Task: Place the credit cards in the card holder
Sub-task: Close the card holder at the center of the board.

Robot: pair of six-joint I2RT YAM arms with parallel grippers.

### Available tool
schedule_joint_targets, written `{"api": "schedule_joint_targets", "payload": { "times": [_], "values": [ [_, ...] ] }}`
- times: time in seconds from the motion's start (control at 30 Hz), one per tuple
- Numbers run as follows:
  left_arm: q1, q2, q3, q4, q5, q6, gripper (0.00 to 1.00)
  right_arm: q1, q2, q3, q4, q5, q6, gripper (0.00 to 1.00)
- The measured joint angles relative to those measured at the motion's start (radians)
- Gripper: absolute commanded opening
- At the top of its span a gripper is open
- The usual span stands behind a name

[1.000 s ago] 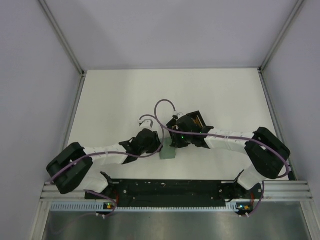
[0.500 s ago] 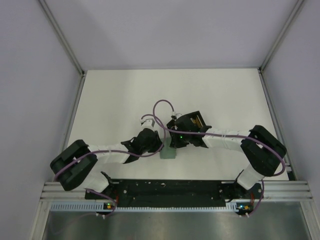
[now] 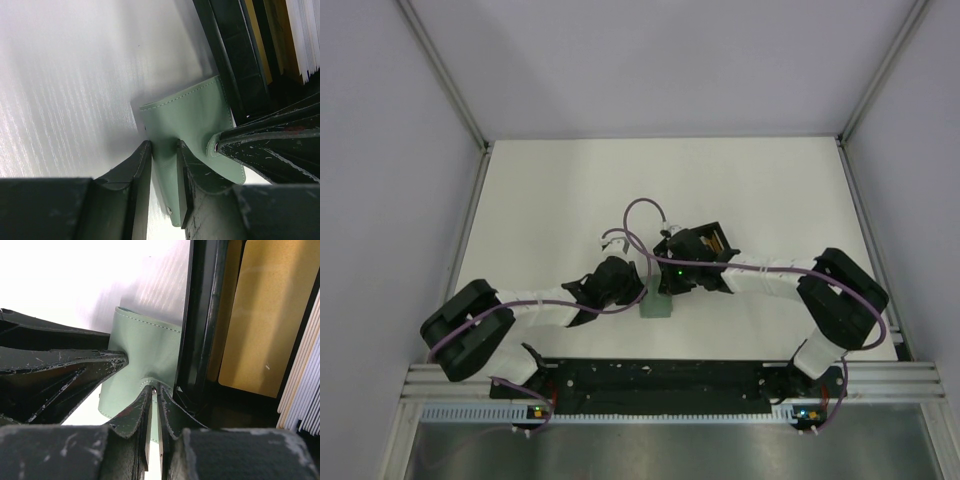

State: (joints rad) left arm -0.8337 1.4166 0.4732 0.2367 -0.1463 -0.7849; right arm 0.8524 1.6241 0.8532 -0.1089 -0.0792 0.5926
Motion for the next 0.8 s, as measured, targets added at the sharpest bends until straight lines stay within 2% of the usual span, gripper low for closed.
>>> {"api": "schedule_joint_targets", "payload": {
  "times": [0.8],
  "values": [
    [0.003, 0.0, -0.004, 0.007, 0.002, 0.0, 0.27, 0.029, 0.078, 0.092, -0.063, 0.089, 0.002, 0.07]
  ]
}}
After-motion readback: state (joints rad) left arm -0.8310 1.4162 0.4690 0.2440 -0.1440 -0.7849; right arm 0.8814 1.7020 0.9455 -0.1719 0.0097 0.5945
